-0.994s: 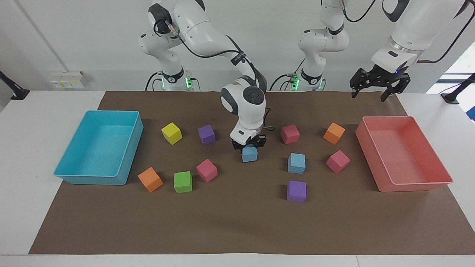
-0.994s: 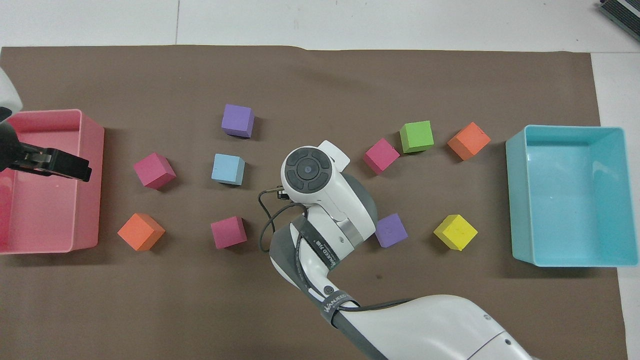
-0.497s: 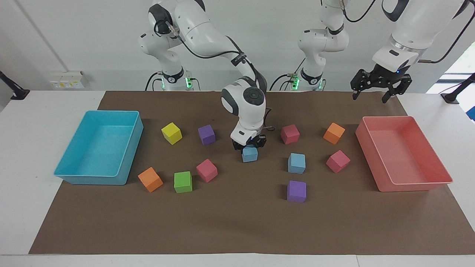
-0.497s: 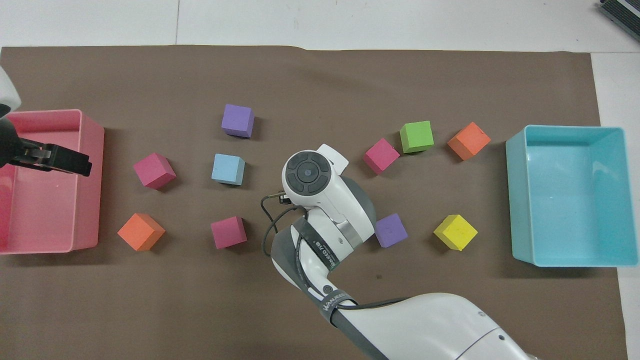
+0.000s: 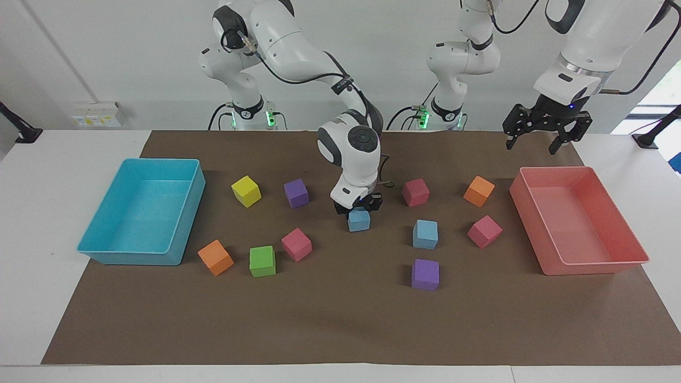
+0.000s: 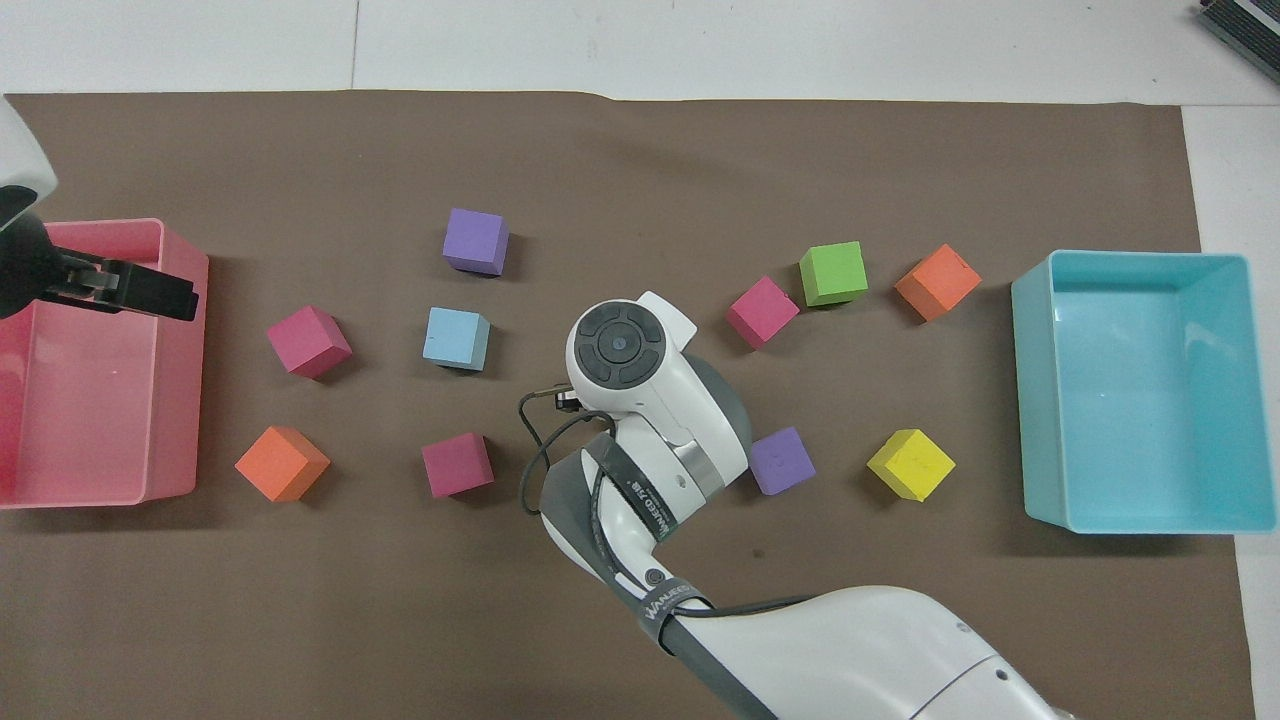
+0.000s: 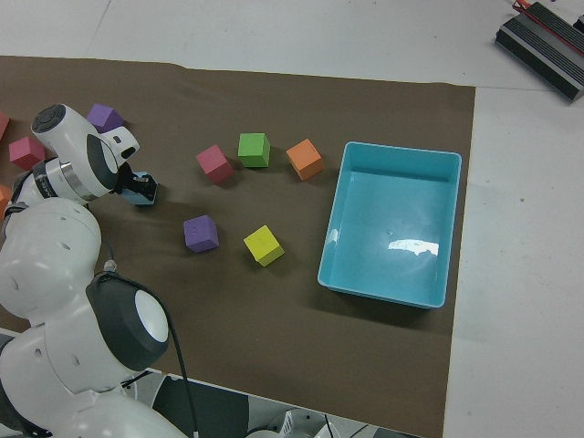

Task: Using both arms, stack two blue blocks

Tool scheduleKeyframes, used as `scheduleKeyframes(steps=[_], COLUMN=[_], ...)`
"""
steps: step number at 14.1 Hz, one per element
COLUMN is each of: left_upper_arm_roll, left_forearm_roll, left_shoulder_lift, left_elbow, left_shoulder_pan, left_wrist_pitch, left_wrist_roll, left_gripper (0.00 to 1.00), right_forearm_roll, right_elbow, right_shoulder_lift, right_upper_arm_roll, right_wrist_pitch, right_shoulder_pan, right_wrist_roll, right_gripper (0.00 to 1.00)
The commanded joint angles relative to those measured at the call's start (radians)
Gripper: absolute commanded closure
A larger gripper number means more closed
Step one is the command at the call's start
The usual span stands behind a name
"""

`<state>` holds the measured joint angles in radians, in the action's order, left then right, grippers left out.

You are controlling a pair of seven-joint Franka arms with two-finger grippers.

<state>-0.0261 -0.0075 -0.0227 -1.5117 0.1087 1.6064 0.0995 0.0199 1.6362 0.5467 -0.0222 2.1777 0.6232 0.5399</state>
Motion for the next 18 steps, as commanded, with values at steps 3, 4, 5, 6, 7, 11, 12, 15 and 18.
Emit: scheduleKeyframes(steps=[3,4,5,6,7,11,12,15,18], left_upper_arm_roll=[0.011,0.009,0.009,0.009,0.009,0.008,0.008,0.009,0.009], left_forearm_roll=[-0.002,-0.002,-0.002,-0.002,-0.003,-0.003,-0.003,-0.003,-0.003], left_shoulder_lift=[-0.046,-0.051,-0.063,-0.063,-0.059,-0.048,-0.049,-0.048,-0.078], left_elbow=[0.008,0.008,-0.001,-0.019,-0.05,-0.154,-0.182,-0.304,-0.364], left_shoulder_pan=[0.046,0.051,0.051,0.063,0.086,0.12,0.134,0.164,0.189], left_wrist_pitch=[0.076,0.095,0.113,0.125,0.141,0.227,0.246,0.355,0.449], left_wrist_roll=[-0.006,-0.006,-0.006,-0.007,-0.007,-0.03,-0.038,-0.081,-0.121], left_gripper=[0.0,0.0,0.0,0.0,0.0,0.0,0.0,0.0,0.0], right_forearm_roll=[0.025,0.025,0.025,0.025,0.026,0.015,0.015,0.025,0.025], right_elbow=[0.02,0.027,0.027,0.027,0.027,0.021,0.017,0.017,0.017], right_shoulder_lift=[-0.005,-0.005,-0.007,-0.007,-0.007,-0.01,-0.016,-0.066,-0.105], right_upper_arm_roll=[-0.005,-0.005,-0.005,-0.005,-0.005,-0.004,-0.004,-0.004,-0.004], right_wrist_pitch=[0.021,0.021,0.021,0.021,0.021,0.008,0.007,-0.022,-0.05], right_shoulder_pan=[-0.003,-0.005,-0.005,-0.005,-0.003,-0.005,-0.007,-0.032,-0.054], right_wrist_roll=[-0.011,-0.011,-0.011,-0.009,-0.009,-0.009,-0.011,-0.021,-0.024], right_gripper=[0.94,0.92,0.89,0.82,0.59,0.0,0.0,0.0,0.0])
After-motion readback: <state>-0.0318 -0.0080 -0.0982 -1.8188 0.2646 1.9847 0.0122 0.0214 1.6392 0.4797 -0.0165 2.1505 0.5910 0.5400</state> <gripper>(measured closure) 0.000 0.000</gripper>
